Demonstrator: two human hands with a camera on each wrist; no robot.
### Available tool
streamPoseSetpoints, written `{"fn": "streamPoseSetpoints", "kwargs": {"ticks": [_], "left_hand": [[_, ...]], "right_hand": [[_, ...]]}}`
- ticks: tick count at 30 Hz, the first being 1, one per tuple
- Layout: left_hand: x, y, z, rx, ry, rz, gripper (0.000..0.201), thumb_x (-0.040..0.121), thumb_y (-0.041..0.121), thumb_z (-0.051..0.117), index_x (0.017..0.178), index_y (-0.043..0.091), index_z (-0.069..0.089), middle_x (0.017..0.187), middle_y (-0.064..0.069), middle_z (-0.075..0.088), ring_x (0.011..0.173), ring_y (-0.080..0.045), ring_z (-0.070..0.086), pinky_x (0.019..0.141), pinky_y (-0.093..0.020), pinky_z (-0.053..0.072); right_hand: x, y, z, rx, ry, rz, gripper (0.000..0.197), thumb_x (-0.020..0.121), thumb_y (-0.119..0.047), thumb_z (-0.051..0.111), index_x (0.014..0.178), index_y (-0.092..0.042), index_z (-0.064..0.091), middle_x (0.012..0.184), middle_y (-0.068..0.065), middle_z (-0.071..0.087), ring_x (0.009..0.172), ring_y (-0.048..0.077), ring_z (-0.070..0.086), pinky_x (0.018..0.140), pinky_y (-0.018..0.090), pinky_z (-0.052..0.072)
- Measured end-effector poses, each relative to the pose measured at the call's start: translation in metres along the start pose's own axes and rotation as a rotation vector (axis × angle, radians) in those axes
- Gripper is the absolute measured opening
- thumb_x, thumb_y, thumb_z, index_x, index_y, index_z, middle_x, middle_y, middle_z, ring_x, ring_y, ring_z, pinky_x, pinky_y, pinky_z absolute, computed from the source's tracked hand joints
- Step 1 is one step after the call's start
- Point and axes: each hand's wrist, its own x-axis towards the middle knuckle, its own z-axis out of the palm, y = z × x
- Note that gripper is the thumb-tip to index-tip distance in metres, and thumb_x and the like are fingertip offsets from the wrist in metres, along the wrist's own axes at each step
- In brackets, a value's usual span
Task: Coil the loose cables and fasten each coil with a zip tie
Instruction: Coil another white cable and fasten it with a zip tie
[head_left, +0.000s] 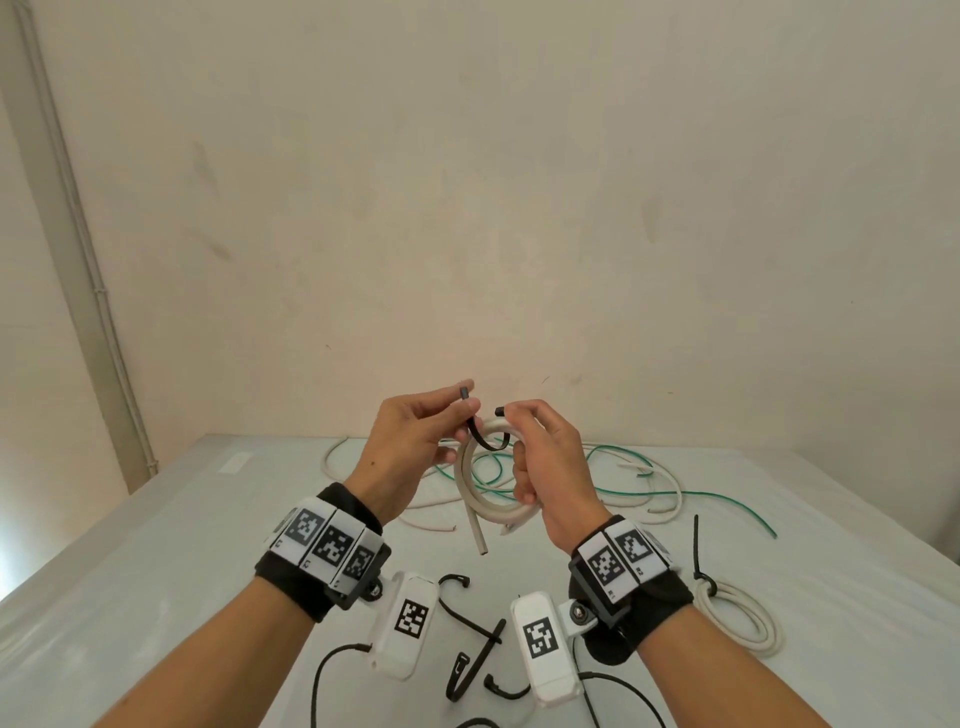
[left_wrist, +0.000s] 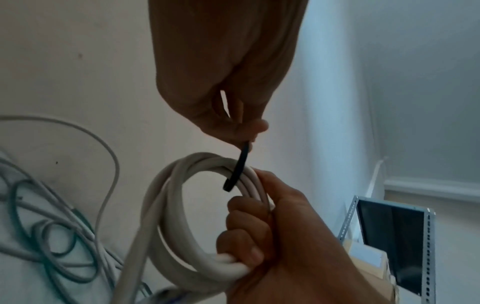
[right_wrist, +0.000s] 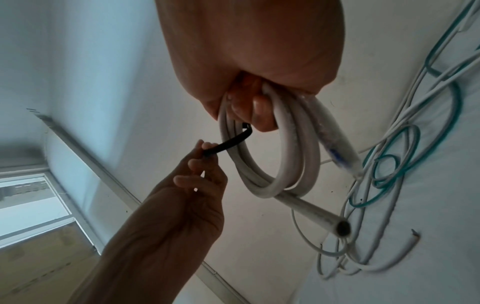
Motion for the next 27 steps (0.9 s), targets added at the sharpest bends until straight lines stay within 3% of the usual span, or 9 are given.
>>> {"fn": "streamPoseSetpoints", "kwargs": {"ticks": [3, 6, 8, 11, 15, 17, 21, 24, 27], "left_hand": [[0.004, -0.003, 0.003, 0.078, 0.081, 0.06, 0.013, 0.095, 0.009, 0.072, 0.105, 0.004, 0.079, 0.088, -0.004, 0.077, 0.067, -0.008, 0.064, 0.054, -0.021, 0.052], [0.007, -0.01, 0.005, 0.386, 0.044, 0.112, 0.018, 0.102, 0.02, 0.064, 0.107, 0.016, 0.081, 0.089, 0.004, 0.078, 0.077, -0.015, 0.063, 0.071, -0.047, 0.062], [0.008, -0.011, 0.005, 0.502, 0.021, 0.115, 0.021, 0.103, 0.024, 0.061, 0.11, 0.022, 0.081, 0.084, -0.005, 0.077, 0.073, -0.017, 0.061, 0.079, -0.055, 0.061], [0.011, -0.008, 0.004, 0.6, 0.001, 0.107, 0.022, 0.102, 0.022, 0.061, 0.113, 0.019, 0.08, 0.086, -0.012, 0.078, 0.068, -0.018, 0.066, 0.076, -0.048, 0.063], [0.01, -0.009, 0.002, 0.579, -0.006, 0.059, 0.022, 0.101, 0.017, 0.063, 0.113, 0.015, 0.08, 0.089, -0.005, 0.079, 0.066, -0.012, 0.067, 0.064, -0.032, 0.061], [0.009, -0.01, 0.001, 0.561, -0.007, 0.048, 0.021, 0.1, 0.017, 0.064, 0.112, 0.017, 0.081, 0.083, 0.001, 0.078, 0.063, -0.006, 0.064, 0.061, -0.027, 0.058], [0.008, -0.006, 0.002, 0.588, -0.016, 0.068, 0.018, 0.1, 0.02, 0.065, 0.103, 0.02, 0.083, 0.065, 0.01, 0.069, 0.053, -0.001, 0.056, 0.061, -0.03, 0.058], [0.009, -0.004, 0.001, 0.594, -0.029, 0.067, 0.018, 0.1, 0.02, 0.066, 0.099, 0.02, 0.084, 0.073, -0.002, 0.074, 0.059, -0.007, 0.06, 0.074, -0.04, 0.063], [0.01, -0.004, 0.002, 0.491, -0.062, 0.024, 0.018, 0.1, 0.015, 0.066, 0.097, 0.011, 0.084, 0.091, -0.021, 0.077, 0.071, -0.014, 0.065, 0.083, -0.042, 0.064]], "right_hand": [[0.0, 0.0, 0.003, 0.034, 0.002, -0.002, 0.02, 0.102, -0.03, 0.059, 0.101, -0.018, 0.074, 0.057, 0.001, 0.029, 0.047, 0.014, 0.024, 0.043, 0.026, 0.024], [0.001, -0.001, 0.005, 0.034, 0.001, -0.017, 0.021, 0.102, -0.029, 0.059, 0.1, -0.022, 0.079, 0.056, 0.001, 0.028, 0.047, 0.015, 0.024, 0.043, 0.026, 0.024], [0.001, -0.001, 0.006, 0.042, 0.004, -0.023, 0.021, 0.102, -0.027, 0.059, 0.1, -0.023, 0.08, 0.056, 0.002, 0.028, 0.047, 0.015, 0.023, 0.044, 0.027, 0.023], [0.002, -0.002, 0.003, 0.049, 0.012, -0.021, 0.021, 0.102, -0.027, 0.059, 0.101, -0.024, 0.08, 0.058, 0.002, 0.027, 0.048, 0.015, 0.022, 0.044, 0.027, 0.023], [0.002, -0.001, 0.001, 0.046, 0.025, -0.015, 0.021, 0.102, -0.028, 0.059, 0.102, -0.023, 0.08, 0.058, 0.002, 0.027, 0.047, 0.015, 0.023, 0.043, 0.026, 0.024], [0.001, 0.0, 0.001, 0.045, 0.026, -0.012, 0.021, 0.102, -0.028, 0.06, 0.101, -0.023, 0.08, 0.057, 0.001, 0.027, 0.048, 0.015, 0.023, 0.043, 0.026, 0.024], [0.0, 0.001, 0.002, 0.012, 0.024, -0.019, 0.021, 0.101, -0.029, 0.06, 0.1, -0.025, 0.081, 0.06, 0.003, 0.027, 0.05, 0.016, 0.025, 0.043, 0.027, 0.025], [0.0, 0.001, 0.002, -0.043, 0.031, -0.038, 0.021, 0.1, -0.031, 0.06, 0.097, -0.029, 0.081, 0.06, 0.004, 0.028, 0.052, 0.017, 0.026, 0.043, 0.026, 0.027], [-0.002, 0.001, 0.002, -0.127, 0.052, -0.074, 0.021, 0.099, -0.034, 0.06, 0.094, -0.031, 0.081, 0.051, -0.007, 0.035, 0.049, 0.016, 0.029, 0.044, 0.026, 0.031]]}}
